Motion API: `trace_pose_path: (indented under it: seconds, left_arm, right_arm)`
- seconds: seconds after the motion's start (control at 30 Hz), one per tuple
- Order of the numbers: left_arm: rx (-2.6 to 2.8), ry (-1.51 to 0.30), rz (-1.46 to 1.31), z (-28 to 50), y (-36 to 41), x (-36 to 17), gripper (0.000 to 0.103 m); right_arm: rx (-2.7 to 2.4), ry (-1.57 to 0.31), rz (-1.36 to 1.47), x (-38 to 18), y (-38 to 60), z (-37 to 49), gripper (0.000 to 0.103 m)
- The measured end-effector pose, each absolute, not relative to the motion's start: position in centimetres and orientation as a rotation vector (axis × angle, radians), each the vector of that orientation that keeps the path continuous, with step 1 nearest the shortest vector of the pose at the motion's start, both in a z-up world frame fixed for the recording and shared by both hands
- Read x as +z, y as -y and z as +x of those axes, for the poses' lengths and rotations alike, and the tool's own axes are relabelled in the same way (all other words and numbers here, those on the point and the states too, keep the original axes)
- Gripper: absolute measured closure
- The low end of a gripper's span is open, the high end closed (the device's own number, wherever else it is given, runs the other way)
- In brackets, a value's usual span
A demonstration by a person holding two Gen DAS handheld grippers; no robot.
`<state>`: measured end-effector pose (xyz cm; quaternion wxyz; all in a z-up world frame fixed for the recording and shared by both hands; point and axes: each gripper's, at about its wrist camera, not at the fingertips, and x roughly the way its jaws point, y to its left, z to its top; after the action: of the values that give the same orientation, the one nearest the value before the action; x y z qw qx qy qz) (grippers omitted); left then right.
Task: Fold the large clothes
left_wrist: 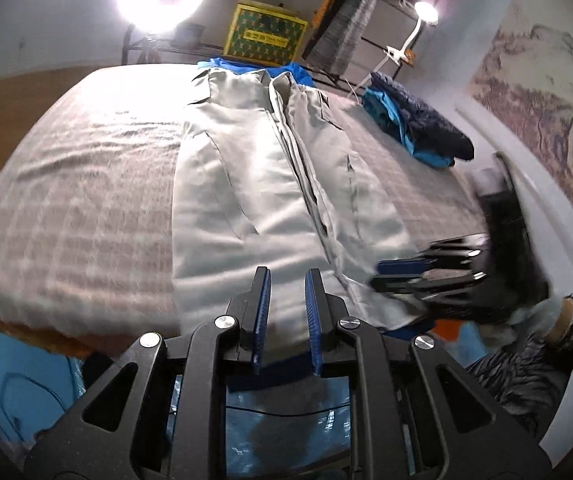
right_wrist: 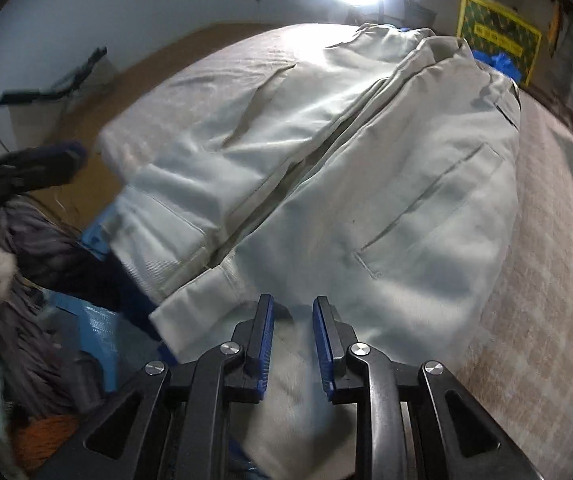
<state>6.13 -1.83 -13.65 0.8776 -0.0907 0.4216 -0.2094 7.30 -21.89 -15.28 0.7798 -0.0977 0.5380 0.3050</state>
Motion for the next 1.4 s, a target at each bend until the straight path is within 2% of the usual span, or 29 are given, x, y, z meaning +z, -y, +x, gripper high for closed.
trace_pose_path:
  seconds: [0.23,0.4,0.6,0.7,0.8,0.87,0.97,1.0,1.13,1.2,1.4]
  left_arm:
    - [-0.385,-0.906,-0.149,13.1,0.5,-14.3,0.088]
    - [-0.334,-0.895,-0.04,18.1,1.7,-16.4,0.088]
    - [-0.321,-1.025,-0.001,21.6,3.5,-21.3,0.087]
    - [-0.323,-0.985,0.087,21.0,4.4,-21.2,0.085]
    - [-0.356,-1.015,0.048,20.3,3.5,-20.6,0.084]
    - [-0.376,-1.028,-0.028,19.2,2.0,-19.9,0.078]
    - [-0.414,-1.061,-0.21,16.6,-0.9,-19.1,0.054]
    - [-0.433,-1.08,-0.278,15.8,-1.8,-19.0,0.052]
    - [-0.474,-1.189,-0.497,11.7,-5.3,-20.3,0.051]
    - [-0.464,-1.223,-0.569,10.4,-6.5,-21.1,0.042]
    - [-0.433,-1.287,-0.758,9.2,-8.4,-23.6,0.041]
  right_arm:
    - [0.47,-1.013,-0.016,-11.8,28.5,10.4,0.072]
    - [0.374,-1.035,0.006,-14.1,29.7,13.6,0.072]
    - [0.358,-1.106,-0.064,-17.3,29.0,15.0,0.072]
    - [0.355,-1.105,-0.096,-17.1,28.9,14.6,0.072]
    - [0.347,-1.122,-0.066,-16.6,29.4,14.0,0.071]
    - [0.364,-1.119,0.002,-15.6,30.1,12.9,0.065]
    - [0.43,-1.131,0.12,-14.3,31.6,10.7,0.04]
    - [0.458,-1.144,0.169,-14.1,32.2,9.7,0.037]
    - [0.537,-1.238,0.398,-14.9,35.2,6.3,0.037]
    - [0.555,-1.272,0.499,-15.7,36.4,5.2,0.035]
    - [0.596,-1.355,0.682,-18.1,37.4,4.1,0.035]
